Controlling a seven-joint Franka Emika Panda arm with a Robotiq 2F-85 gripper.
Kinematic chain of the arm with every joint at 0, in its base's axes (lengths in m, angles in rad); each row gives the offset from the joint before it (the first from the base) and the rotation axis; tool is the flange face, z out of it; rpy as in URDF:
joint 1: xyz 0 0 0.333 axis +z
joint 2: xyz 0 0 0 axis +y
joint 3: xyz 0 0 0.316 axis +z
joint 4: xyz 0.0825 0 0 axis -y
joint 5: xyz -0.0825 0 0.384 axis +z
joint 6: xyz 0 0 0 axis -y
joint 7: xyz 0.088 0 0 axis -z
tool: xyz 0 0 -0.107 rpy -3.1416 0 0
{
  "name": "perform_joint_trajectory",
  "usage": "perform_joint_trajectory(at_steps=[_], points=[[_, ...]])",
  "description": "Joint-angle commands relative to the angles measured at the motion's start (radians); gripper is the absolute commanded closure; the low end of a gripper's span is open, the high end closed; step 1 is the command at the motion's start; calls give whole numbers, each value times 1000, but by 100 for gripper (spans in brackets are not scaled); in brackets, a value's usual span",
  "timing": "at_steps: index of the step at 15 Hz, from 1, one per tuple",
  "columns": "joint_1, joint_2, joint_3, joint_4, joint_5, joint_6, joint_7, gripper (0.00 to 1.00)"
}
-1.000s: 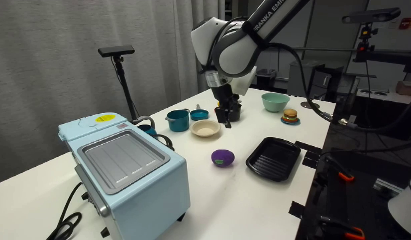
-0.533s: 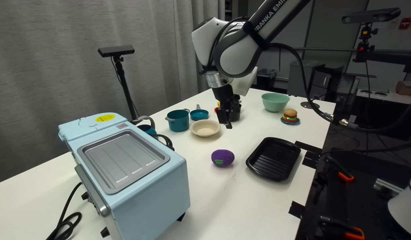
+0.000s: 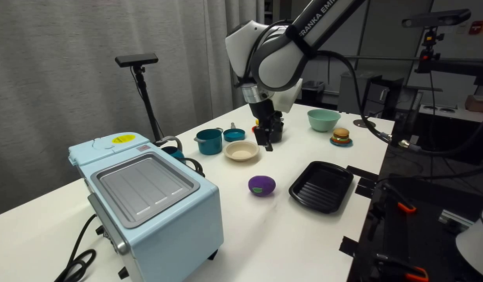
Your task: Pick up the eggplant from the bowl and put it on the table
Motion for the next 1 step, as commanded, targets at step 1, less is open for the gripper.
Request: perform_joint_trajectory(at_steps=[1], points=[[-10, 0, 11, 2, -3, -3, 2, 0]])
